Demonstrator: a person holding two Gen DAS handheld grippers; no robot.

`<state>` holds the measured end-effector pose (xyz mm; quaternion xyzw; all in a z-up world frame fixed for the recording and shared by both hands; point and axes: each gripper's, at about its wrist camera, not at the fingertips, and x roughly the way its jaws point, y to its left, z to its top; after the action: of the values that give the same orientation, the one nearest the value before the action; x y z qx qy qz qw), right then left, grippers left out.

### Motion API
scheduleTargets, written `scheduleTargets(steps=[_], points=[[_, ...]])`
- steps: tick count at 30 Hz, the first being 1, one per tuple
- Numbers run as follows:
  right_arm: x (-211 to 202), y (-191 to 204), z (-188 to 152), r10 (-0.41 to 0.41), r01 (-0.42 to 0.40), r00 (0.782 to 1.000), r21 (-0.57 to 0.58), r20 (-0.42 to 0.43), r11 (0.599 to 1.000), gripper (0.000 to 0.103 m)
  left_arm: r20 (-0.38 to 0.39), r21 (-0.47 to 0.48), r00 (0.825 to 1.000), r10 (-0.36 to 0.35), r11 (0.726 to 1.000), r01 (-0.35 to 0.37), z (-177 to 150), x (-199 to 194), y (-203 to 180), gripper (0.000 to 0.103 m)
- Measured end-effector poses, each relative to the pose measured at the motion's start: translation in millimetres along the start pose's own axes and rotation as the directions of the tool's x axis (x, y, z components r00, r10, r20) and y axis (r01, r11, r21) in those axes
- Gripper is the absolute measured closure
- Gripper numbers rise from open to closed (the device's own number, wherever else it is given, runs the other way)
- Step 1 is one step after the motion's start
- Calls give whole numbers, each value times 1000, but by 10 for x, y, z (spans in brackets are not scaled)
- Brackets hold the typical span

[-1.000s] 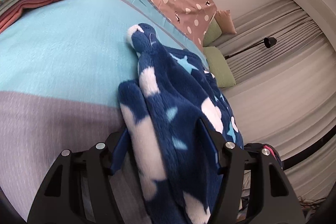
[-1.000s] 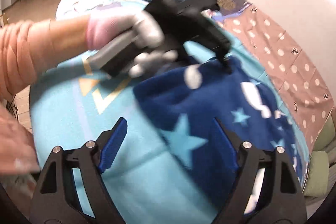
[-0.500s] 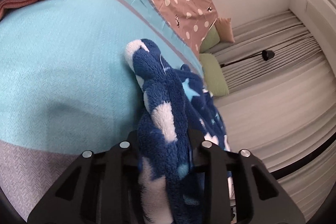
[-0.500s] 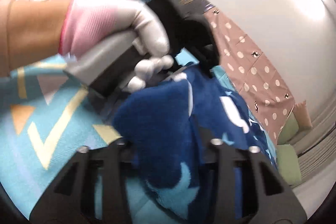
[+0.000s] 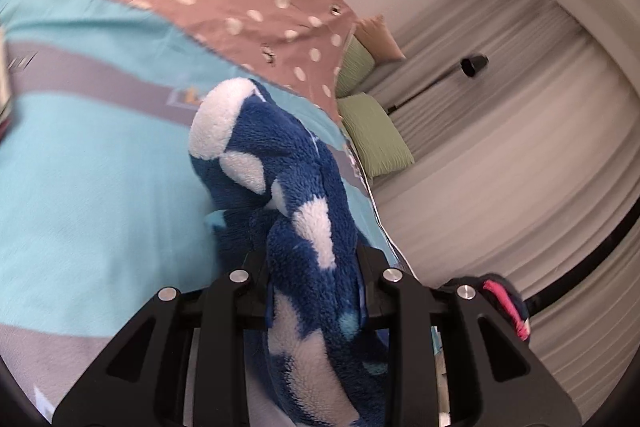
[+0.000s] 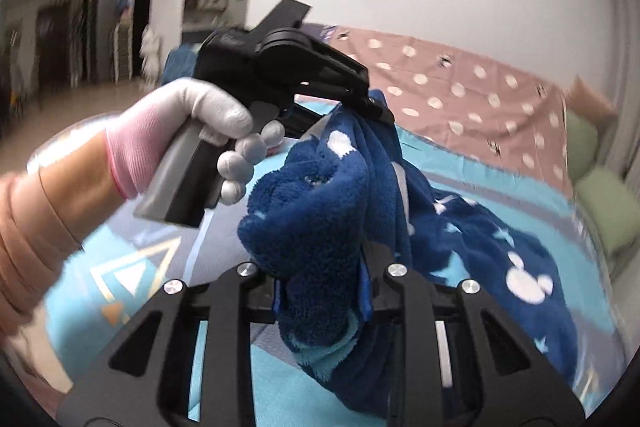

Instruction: Fold small clothes

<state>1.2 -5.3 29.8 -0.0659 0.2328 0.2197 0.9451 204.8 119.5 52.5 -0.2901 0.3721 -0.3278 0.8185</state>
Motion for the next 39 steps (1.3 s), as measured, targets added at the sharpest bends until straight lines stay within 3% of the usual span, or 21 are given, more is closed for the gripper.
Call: scheduleTargets(steps=[6,10,17,22,27,30,32,34,36,38,39], points=[[-291,-848,34,22,-34,998,235,54,971,77,-67,100,997,33,995,-26,134,561,-750,74],[-424,-1410,-120,69,-92,995,389,73,917,77,-129,152,989,74,987,-54,107,1016,-1082,74],[-493,-2377,-728,181,-202,978,677,103,707,79,-251,248,952,173,963,-110,-147,1937,-1482,74],[-521,-2800,-1188,221,-203,971,795,89,572,81,-328,289,918,225,949,-130,-406,2510,-1542,66],[-552,-2979,-1630,240,-172,969,872,65,458,81,-371,290,916,151,956,-41,-572,2736,-1669,57],[-553,-2973,-1724,269,-192,960,879,76,435,81,-369,341,920,135,940,-1,-606,2686,-1839,55],[-551,-2958,-1740,279,-197,957,877,76,438,80,-345,393,930,125,919,22,-616,2500,-1968,54],[-557,-2937,-1720,280,-196,957,872,71,449,79,-276,484,945,174,875,-19,-588,2271,-2066,52],[-573,-2922,-1708,274,-182,960,868,56,462,74,-178,569,950,254,814,-111,-538,2032,-2072,51],[-602,-2958,-1702,242,-145,970,864,28,483,54,-54,646,937,344,728,-230,-496,1780,-1983,46],[-626,-2973,-1716,228,-137,973,860,25,492,53,-15,671,923,385,688,-277,-494,1669,-1880,46]])
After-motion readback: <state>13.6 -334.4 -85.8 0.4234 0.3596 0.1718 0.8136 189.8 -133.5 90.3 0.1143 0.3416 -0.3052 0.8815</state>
